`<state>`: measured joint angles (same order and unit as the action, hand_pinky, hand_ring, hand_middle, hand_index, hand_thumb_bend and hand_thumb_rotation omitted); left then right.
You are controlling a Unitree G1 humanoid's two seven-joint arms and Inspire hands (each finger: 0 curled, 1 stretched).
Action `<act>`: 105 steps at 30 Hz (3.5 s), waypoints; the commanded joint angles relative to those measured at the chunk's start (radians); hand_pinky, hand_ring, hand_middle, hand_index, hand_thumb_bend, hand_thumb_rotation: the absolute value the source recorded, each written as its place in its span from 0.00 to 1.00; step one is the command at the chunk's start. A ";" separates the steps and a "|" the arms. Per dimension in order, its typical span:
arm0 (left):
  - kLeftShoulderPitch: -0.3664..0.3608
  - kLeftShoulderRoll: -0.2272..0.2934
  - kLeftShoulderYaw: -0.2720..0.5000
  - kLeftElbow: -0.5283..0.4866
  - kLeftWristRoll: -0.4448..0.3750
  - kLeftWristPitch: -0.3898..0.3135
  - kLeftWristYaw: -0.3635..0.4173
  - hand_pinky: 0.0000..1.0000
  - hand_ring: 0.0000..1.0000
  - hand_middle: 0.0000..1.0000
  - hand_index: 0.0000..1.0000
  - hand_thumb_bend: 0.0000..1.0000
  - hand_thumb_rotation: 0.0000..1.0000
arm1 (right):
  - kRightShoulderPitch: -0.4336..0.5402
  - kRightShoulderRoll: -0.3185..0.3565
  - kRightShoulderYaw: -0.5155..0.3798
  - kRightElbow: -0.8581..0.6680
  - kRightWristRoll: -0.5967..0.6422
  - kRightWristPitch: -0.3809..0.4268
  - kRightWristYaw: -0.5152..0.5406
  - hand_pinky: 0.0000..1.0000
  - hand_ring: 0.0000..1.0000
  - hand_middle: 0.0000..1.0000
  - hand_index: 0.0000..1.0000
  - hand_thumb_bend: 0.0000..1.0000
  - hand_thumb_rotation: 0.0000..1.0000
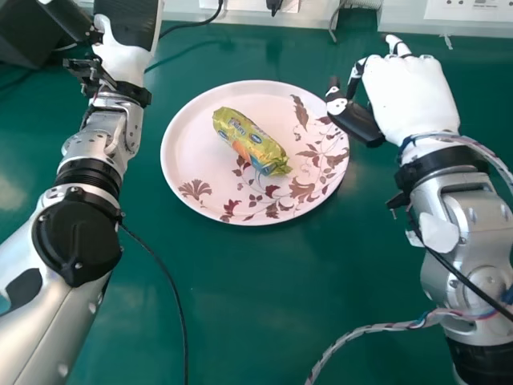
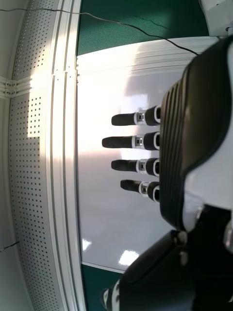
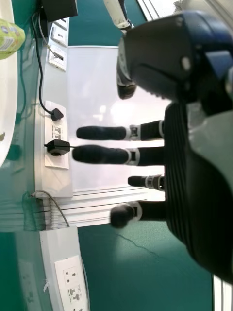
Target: Pick up biscuit and place it in the plate
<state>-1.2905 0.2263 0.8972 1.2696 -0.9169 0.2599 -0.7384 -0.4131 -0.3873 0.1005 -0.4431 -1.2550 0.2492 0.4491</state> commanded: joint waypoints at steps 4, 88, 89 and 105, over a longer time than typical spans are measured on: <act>0.004 0.000 0.005 0.010 -0.005 -0.011 0.005 0.88 0.85 0.95 1.00 1.00 0.77 | -0.005 0.000 0.001 0.004 0.008 0.002 -0.026 0.08 0.13 0.25 0.49 0.51 0.06; 0.014 -0.046 -0.064 -0.019 0.078 -0.188 -0.061 0.93 0.89 0.96 1.00 1.00 0.84 | 0.031 0.023 -0.032 -0.056 0.241 -0.051 -0.243 0.73 0.92 1.00 1.00 1.00 0.74; 0.015 -0.047 -0.067 -0.020 0.082 -0.195 -0.062 0.93 0.89 0.95 1.00 1.00 0.84 | 0.033 0.022 -0.035 -0.056 0.252 -0.058 -0.252 0.73 0.92 1.00 1.00 1.00 0.74; 0.015 -0.039 -0.068 -0.016 0.075 -0.184 -0.054 0.91 0.88 0.94 1.00 0.99 0.75 | 0.050 0.015 -0.097 0.004 0.495 -0.215 -0.382 0.70 0.89 1.00 0.99 0.90 0.73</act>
<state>-1.2833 0.1843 0.8351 1.2594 -0.8445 0.0722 -0.7897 -0.3740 -0.3674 0.0181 -0.4454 -0.7850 0.0559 0.0886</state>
